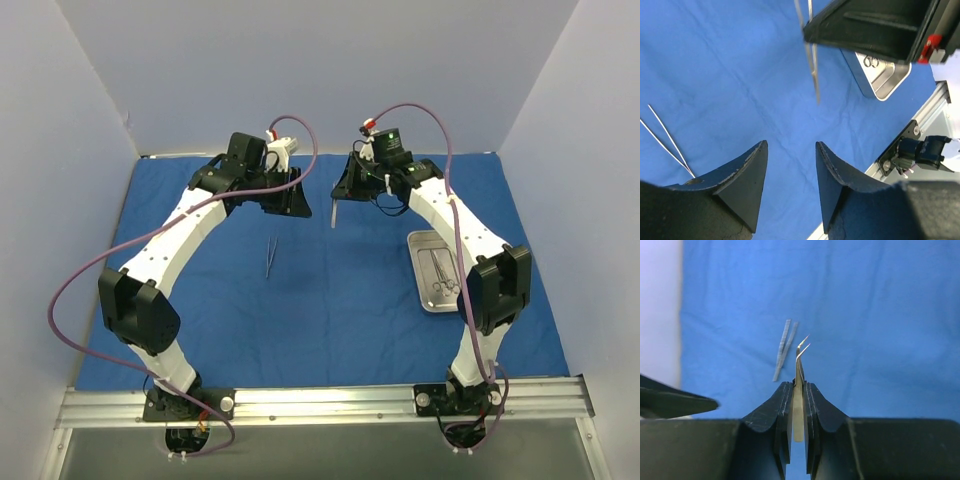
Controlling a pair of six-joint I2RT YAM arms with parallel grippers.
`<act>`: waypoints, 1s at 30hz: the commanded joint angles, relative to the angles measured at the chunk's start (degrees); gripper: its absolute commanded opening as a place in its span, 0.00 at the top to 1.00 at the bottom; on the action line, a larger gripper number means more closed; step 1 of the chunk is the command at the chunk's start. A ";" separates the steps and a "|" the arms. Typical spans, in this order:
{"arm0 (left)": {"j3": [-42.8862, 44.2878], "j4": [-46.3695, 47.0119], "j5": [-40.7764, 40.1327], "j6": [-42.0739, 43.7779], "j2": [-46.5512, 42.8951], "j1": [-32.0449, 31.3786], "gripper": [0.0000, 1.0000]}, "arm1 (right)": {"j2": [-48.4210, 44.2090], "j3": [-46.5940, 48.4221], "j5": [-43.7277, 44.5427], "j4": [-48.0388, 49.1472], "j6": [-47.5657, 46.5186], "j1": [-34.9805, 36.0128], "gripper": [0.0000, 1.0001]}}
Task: Open and lay out the surgical kit
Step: Place the medical item in the surgical kit.
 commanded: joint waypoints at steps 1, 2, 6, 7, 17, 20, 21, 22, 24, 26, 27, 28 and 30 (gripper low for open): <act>2.70 2.83 -2.75 -0.97 -0.96 -1.44 0.48 | -0.82 2.99 -2.96 1.93 4.88 0.80 1.00; 2.88 3.27 -2.92 -1.06 -0.53 -1.79 0.48 | -0.82 2.81 -3.49 2.28 5.50 0.88 1.00; 3.75 4.42 -5.20 -1.15 0.44 -3.99 0.47 | -1.35 2.10 -4.11 2.99 7.44 1.93 1.00; 3.93 4.42 -5.38 -1.07 0.70 -4.25 0.47 | -1.26 2.37 -4.11 2.81 7.44 2.03 1.00; 4.55 4.95 -6.53 -1.15 3.08 -4.87 0.47 | -0.82 2.72 -5.16 2.54 7.44 3.17 1.00; 4.72 4.77 -6.88 -0.98 3.52 -4.96 0.47 | -0.82 2.98 -5.34 2.63 7.35 3.26 1.00; 4.72 4.77 -7.05 -0.89 3.61 -4.96 0.47 | -0.91 3.07 -5.43 2.54 7.35 3.26 1.00; 4.64 4.86 -6.97 -0.98 3.69 -4.96 0.47 | -0.82 3.07 -5.69 2.63 7.44 3.26 1.00; 4.72 5.03 -6.70 -1.06 4.22 -4.87 0.47 | -0.65 3.16 -6.21 2.72 7.53 3.26 1.00; 5.25 5.12 -6.44 -1.24 5.01 -4.96 0.48 | -0.74 3.07 -6.30 2.90 7.53 3.35 1.00; 5.43 5.21 -6.27 -1.24 5.27 -4.96 0.50 | -0.65 3.07 -6.48 2.90 7.44 3.35 1.00; 5.86 5.30 -5.83 -1.24 5.80 -4.96 0.52 | -0.73 3.07 -6.65 2.90 7.44 3.35 1.00; 6.39 5.39 -5.13 -1.24 6.42 -4.96 0.67 | -0.65 3.16 -6.83 2.98 7.18 3.35 1.00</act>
